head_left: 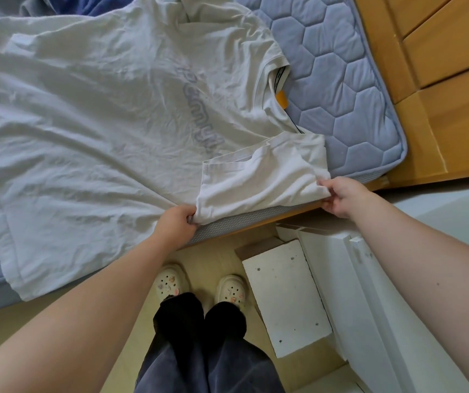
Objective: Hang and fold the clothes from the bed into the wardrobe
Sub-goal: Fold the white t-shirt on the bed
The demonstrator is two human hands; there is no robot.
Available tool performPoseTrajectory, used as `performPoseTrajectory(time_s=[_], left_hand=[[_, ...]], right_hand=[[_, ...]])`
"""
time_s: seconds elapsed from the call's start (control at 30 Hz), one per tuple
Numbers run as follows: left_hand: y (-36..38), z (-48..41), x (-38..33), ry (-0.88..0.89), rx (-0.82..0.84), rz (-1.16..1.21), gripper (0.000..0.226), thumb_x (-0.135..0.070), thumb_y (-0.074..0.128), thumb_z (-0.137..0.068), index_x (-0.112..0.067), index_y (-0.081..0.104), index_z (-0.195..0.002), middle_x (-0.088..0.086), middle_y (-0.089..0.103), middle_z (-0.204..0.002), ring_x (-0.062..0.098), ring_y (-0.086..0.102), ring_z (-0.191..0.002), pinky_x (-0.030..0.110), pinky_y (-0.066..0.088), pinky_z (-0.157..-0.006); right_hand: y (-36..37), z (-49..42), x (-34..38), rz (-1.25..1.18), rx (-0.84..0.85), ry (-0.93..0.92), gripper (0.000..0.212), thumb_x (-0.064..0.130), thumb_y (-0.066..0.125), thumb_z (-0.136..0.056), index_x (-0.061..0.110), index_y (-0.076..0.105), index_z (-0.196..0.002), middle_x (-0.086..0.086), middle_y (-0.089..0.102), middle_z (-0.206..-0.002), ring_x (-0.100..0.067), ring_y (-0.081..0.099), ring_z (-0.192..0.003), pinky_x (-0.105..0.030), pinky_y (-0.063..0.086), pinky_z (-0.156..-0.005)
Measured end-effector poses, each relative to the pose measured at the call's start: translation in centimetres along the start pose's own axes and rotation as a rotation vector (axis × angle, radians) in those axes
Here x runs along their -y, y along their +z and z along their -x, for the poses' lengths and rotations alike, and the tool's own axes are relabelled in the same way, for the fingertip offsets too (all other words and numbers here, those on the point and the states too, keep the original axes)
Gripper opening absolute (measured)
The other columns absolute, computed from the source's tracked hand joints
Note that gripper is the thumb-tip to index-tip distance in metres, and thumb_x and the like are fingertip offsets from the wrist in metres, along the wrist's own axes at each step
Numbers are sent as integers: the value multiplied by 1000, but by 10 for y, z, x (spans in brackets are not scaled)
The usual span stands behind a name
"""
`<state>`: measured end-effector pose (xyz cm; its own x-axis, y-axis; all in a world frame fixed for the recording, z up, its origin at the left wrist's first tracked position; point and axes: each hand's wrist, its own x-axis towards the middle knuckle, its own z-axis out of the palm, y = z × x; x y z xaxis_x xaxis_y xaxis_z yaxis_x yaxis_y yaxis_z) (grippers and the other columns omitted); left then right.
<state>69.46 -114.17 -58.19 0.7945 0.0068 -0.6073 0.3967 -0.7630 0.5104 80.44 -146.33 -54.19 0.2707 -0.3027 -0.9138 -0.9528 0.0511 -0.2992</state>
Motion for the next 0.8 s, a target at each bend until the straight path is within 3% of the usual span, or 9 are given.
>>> performPoseTrajectory(time_s=[0.1,0.17,0.23,0.27,0.37,0.47,0.53,0.63,0.8], left_hand=[[-7,-2,-5,-34,128,-19,14,-13,53,-83,-7,56,-71,3,50,-64,23,48,-66,29,29,-56],[-15,-8,-12,-101,164,30,29,-22,50,-86,-12,46,-60,1,46,-56,19,43,-56,28,28,-54],[-23,-17,-22,-139,24,71,27,-30,51,-88,-16,55,-65,-3,53,-56,16,50,-54,26,35,-52],[-26,-22,-27,-148,-80,113,19,-32,53,-89,-18,62,-80,-6,59,-66,13,55,-60,27,42,-56],[-31,-42,-43,-62,-264,225,39,-29,62,-88,-21,54,-126,-1,56,-109,16,58,-93,33,50,-81],[-32,-65,-53,154,-197,2,41,-25,68,-84,-17,60,-123,8,48,-126,24,50,-111,32,44,-89],[-30,-77,-53,227,-128,-152,38,-27,70,-83,-14,64,-118,10,48,-123,27,47,-112,35,43,-88],[-33,-88,-49,219,-123,-182,23,-23,66,-85,-7,68,-102,11,49,-116,28,49,-107,31,39,-79],[-59,-92,-34,-56,-67,189,14,-20,63,-88,-11,59,-79,4,55,-79,23,54,-78,28,39,-61]], right_hand=[[10,5,0,445,-286,-101,32,22,65,-88,6,57,-115,-11,60,-93,-22,53,-68,-34,48,-57],[19,5,0,846,-515,-451,28,21,58,-90,6,54,-113,-14,59,-108,-30,56,-93,-39,48,-75],[30,11,6,842,-629,-915,19,15,49,-91,7,53,-108,-11,57,-111,-26,51,-102,-38,43,-82],[36,12,11,784,-598,-1018,18,14,47,-91,9,54,-106,-9,57,-109,-23,50,-98,-35,41,-80],[54,4,28,683,-290,-833,23,20,49,-92,12,54,-113,-7,57,-112,-18,49,-92,-28,37,-77],[67,0,36,970,-169,-982,45,2,49,-85,15,50,-128,-9,44,-132,-25,44,-120,-31,37,-98],[76,-3,40,1215,-85,-1114,57,-6,49,-79,18,52,-130,-9,33,-143,-28,30,-133,-39,28,-110],[88,-10,50,1417,-63,-1097,40,0,54,-82,16,62,-118,-11,30,-147,-29,23,-137,-41,24,-109],[88,-7,82,1398,-94,-949,11,21,67,-84,12,61,-85,-11,52,-109,-30,46,-108,-37,42,-88]])
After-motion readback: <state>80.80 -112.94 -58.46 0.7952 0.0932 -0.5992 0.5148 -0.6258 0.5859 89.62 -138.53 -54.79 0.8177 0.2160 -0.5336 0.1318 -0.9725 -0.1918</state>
